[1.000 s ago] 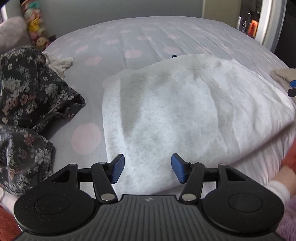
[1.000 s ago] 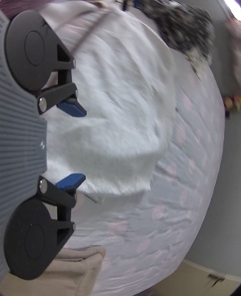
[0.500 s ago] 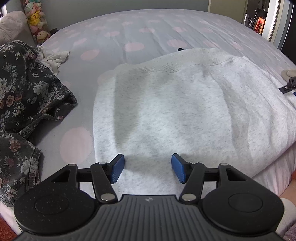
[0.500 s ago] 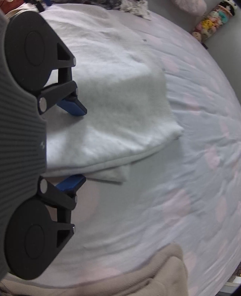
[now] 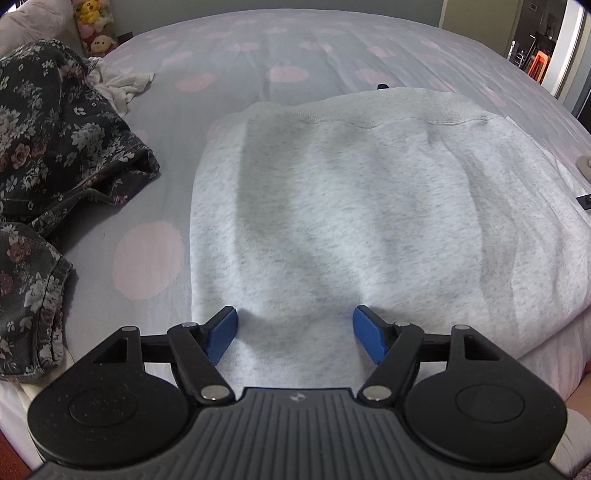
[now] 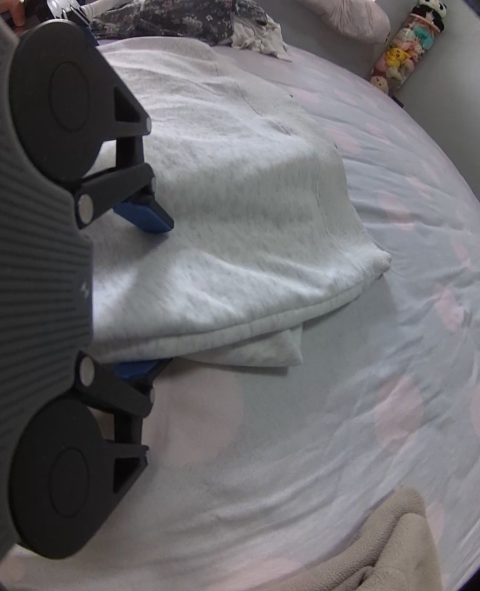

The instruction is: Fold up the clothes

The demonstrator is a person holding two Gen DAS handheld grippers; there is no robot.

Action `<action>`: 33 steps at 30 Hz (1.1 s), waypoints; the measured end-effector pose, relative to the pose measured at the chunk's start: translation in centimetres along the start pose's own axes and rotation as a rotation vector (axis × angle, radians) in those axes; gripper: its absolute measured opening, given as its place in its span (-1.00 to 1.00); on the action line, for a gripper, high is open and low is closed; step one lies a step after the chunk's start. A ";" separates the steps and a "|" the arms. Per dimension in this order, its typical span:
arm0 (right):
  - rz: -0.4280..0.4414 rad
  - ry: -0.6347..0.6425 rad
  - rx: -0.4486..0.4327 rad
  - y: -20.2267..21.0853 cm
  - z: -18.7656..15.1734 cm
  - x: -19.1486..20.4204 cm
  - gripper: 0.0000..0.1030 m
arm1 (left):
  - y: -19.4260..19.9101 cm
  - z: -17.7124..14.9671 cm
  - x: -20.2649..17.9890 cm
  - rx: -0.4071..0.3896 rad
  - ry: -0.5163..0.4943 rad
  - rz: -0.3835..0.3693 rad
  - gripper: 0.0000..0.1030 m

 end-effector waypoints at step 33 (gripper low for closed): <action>0.329 0.050 -0.156 10.0 1.0 13.1 -0.67 | 0.5 -0.3 0.2 0.005 0.018 -0.001 0.37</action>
Point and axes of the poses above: each gripper's, at about its wrist camera, not at the fingertips, and y roughly against the way its jaws point, x to its left, z to its top, the point moved 7 cm from there along -y, roughly the way its jaws point, and after that the axes turned 2 degrees about -y, right-handed, at the moved point
